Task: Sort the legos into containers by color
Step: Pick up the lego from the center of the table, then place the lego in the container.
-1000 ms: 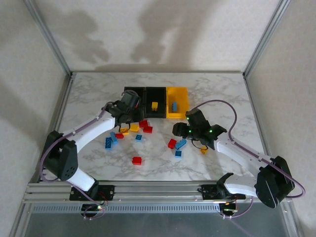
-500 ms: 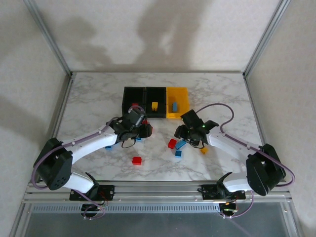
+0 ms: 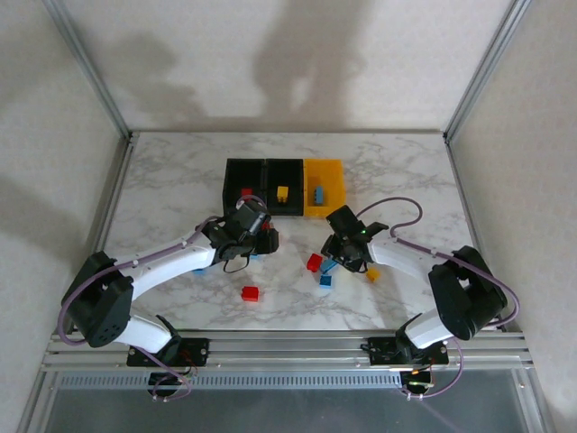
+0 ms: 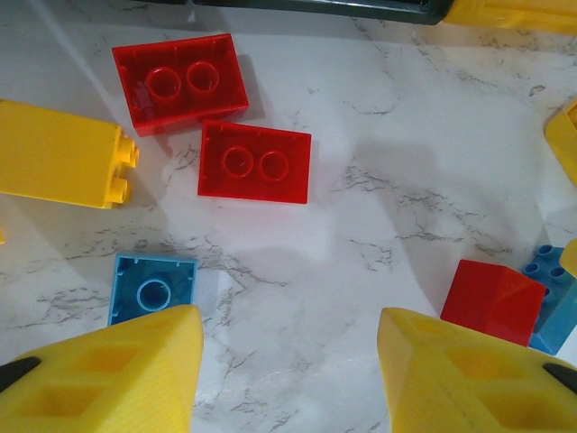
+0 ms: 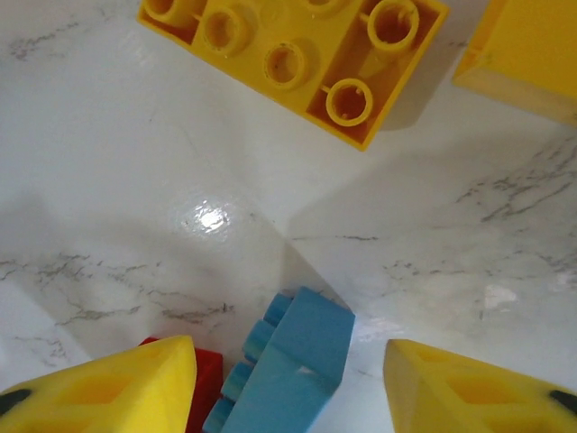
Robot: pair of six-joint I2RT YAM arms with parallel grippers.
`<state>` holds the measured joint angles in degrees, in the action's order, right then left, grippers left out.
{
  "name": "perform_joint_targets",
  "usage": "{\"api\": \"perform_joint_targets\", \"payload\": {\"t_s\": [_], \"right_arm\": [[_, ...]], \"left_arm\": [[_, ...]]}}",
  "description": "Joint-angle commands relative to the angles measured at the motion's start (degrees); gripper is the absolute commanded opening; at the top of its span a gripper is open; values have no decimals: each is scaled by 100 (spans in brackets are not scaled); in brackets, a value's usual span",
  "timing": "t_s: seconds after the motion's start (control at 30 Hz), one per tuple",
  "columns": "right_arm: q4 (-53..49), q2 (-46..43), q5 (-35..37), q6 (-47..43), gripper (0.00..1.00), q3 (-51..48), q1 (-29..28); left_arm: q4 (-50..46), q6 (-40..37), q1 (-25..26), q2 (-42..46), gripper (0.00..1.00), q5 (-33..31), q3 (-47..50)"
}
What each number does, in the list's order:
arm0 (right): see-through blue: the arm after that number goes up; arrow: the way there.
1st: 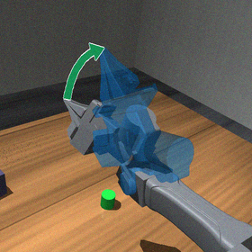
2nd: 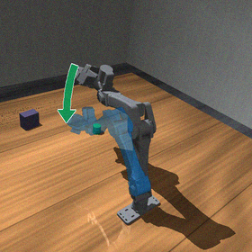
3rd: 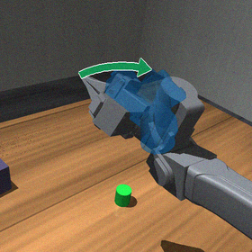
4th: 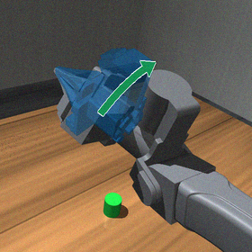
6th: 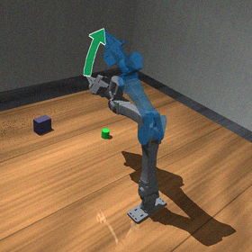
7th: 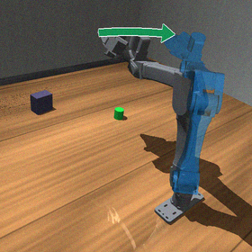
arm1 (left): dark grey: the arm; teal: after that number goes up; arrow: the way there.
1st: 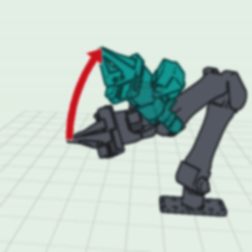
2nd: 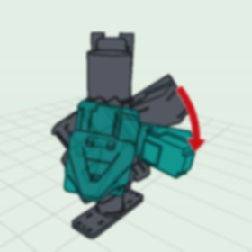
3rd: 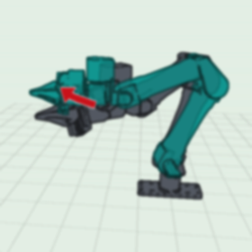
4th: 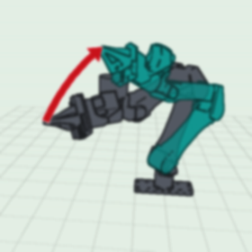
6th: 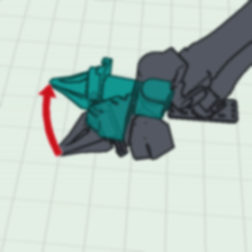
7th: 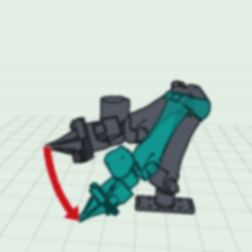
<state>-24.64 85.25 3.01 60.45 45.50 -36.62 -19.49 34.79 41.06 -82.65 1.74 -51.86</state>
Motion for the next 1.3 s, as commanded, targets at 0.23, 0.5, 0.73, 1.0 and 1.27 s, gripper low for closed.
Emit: {"api": "perform_joint_targets", "payload": {"t_s": [0.23,0.5,0.73,1.0,1.27], "right_arm": [[68,110,123,90,37,-133,48],[-52,-82,383,-10,22,-29,152],[-282,-336,596,-338,21,463,363],[-437,-61,788,-1092,21,1673,679],[-570,1320,1224,-2408,22,3673,815]], "left_arm": [[12,116,51,-91,52,-130,27],[68,151,109,-202,52,-144,9],[70,177,122,-188,52,-147,-113],[86,228,122,-111,52,-174,-220],[68,344,139,143,52,-224,-156]]}}
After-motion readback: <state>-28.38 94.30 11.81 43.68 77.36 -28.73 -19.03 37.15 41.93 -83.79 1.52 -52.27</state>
